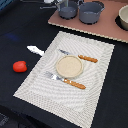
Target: Place the pan onto the stove and place the fish and sausage into the pan.
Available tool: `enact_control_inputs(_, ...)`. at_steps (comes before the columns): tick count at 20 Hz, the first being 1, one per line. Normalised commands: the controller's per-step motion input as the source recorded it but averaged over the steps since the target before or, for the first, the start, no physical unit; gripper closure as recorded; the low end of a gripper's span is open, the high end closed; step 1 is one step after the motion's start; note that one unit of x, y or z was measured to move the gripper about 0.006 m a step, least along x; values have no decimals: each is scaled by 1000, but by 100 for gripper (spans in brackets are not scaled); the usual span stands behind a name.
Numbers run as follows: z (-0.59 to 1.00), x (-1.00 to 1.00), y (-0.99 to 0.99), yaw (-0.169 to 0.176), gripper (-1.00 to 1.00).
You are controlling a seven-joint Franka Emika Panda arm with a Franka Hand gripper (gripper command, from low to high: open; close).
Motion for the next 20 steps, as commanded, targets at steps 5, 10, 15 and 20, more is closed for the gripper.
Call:
enact_control_inputs(5,504,306,-825,7,-100)
enact_control_inputs(10,437,256,-853,4,-100)
enact_control_inputs(15,236,157,-883,12,-100)
enact_control_inputs(20,44,70,-906,19,-100)
